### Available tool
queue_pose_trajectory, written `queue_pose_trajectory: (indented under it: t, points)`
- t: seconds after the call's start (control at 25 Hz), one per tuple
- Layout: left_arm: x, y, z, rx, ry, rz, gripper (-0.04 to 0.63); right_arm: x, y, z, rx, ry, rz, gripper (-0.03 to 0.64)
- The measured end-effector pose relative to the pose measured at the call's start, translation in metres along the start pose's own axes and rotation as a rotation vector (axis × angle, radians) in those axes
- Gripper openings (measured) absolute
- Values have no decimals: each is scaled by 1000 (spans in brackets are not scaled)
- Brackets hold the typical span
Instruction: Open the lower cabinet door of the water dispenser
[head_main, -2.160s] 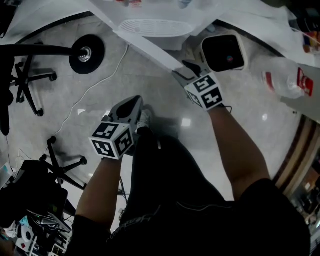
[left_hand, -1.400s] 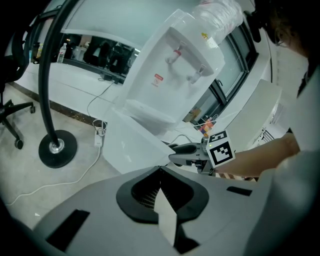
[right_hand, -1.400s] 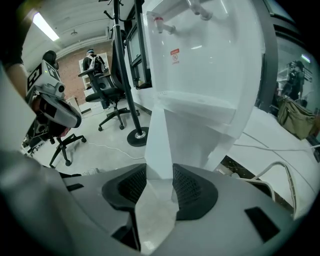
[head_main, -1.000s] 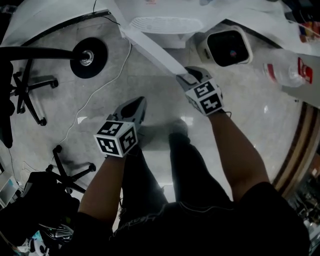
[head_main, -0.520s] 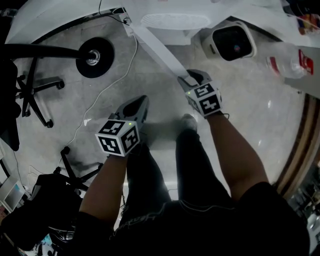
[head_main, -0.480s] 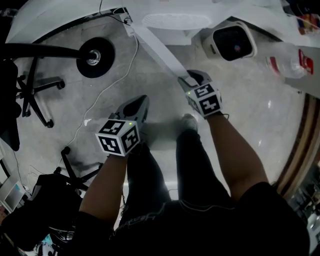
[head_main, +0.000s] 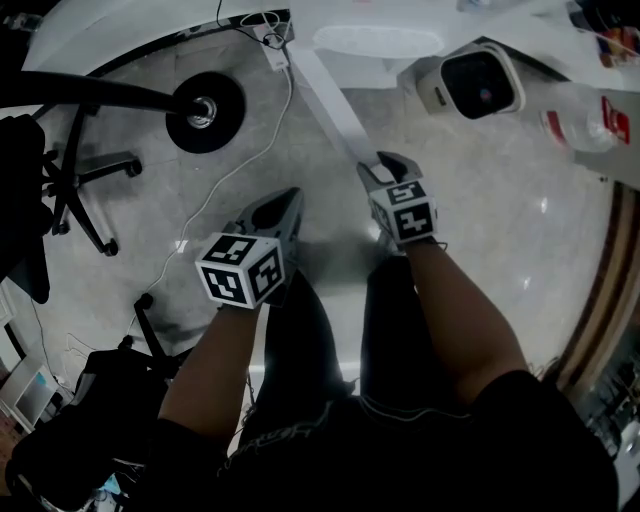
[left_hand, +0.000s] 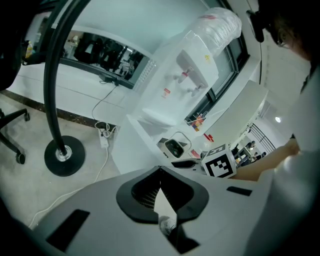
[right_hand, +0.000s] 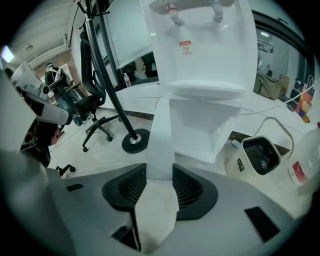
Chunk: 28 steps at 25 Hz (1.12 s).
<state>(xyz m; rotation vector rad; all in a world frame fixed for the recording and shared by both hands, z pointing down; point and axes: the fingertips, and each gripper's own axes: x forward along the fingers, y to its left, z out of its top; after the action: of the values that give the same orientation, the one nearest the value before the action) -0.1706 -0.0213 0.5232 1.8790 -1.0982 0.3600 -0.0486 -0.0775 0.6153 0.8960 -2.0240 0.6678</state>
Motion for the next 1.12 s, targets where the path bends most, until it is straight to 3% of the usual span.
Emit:
queue_pose_trajectory:
  t: [1.12]
  points:
    - [-54,80,11,71,75,-33,0,26,101,14,297,41,-174,173]
